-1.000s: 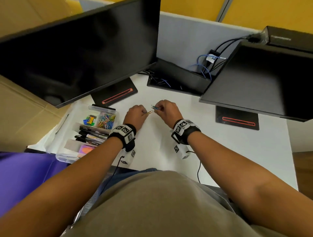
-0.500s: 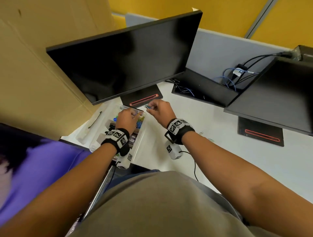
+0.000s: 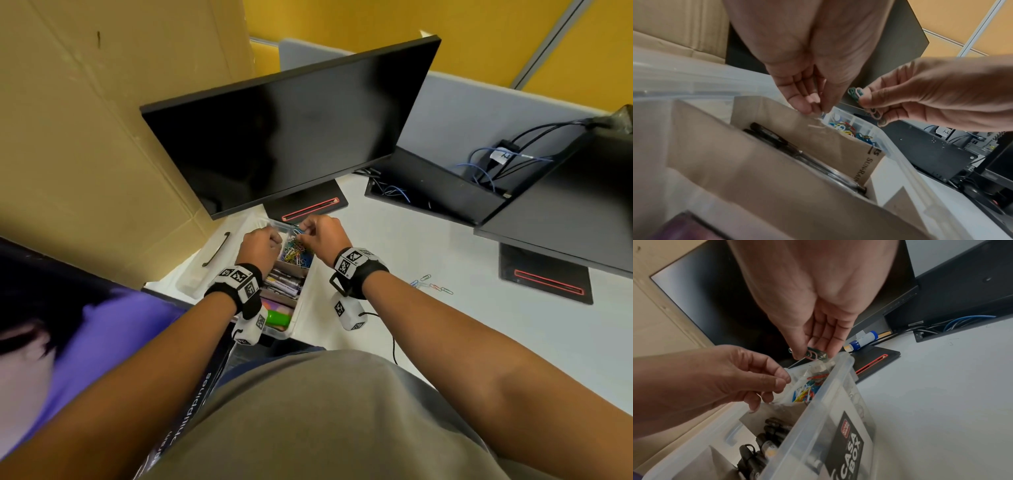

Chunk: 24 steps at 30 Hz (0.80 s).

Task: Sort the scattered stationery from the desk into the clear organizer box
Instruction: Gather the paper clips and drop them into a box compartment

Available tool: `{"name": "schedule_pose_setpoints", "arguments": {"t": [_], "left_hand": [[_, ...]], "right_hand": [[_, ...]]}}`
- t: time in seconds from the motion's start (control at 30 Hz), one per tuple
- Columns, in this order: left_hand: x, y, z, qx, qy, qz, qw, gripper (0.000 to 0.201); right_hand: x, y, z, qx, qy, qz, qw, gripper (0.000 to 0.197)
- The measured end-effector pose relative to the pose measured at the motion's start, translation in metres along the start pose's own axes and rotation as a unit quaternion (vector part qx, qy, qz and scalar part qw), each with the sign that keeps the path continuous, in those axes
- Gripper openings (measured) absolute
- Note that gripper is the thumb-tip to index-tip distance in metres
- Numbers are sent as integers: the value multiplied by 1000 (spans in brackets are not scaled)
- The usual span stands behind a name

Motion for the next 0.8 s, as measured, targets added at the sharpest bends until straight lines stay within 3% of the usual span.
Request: {"name": "schedule_pose_setpoints", "arguments": {"t": [0.23, 0.4, 0.6, 0.8], "left_hand": [[-8, 2, -2, -21, 14, 10, 1000, 20], [-9, 3, -2, -29, 15, 20, 999, 20], [-1, 1, 1, -33, 16, 38, 999, 19], [11, -6, 11, -39, 8, 44, 998, 12]], "right_hand": [[1, -5, 23, 1, 90, 34, 995, 13], [-2, -5, 28, -29, 176, 7, 984, 21], [-3, 3, 10, 21, 103, -14, 994, 37], [6, 9, -17, 54, 76, -17, 996, 39]]}}
Point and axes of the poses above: each hand's wrist, its own y-axis away from the middle knuckle, its own z-axis out of the palm, x = y × z, the point moved 5 cm from there along -y, towards the middle knuckle, and after that the axes turned 5 degrees about -y, right-handed, at the moved point
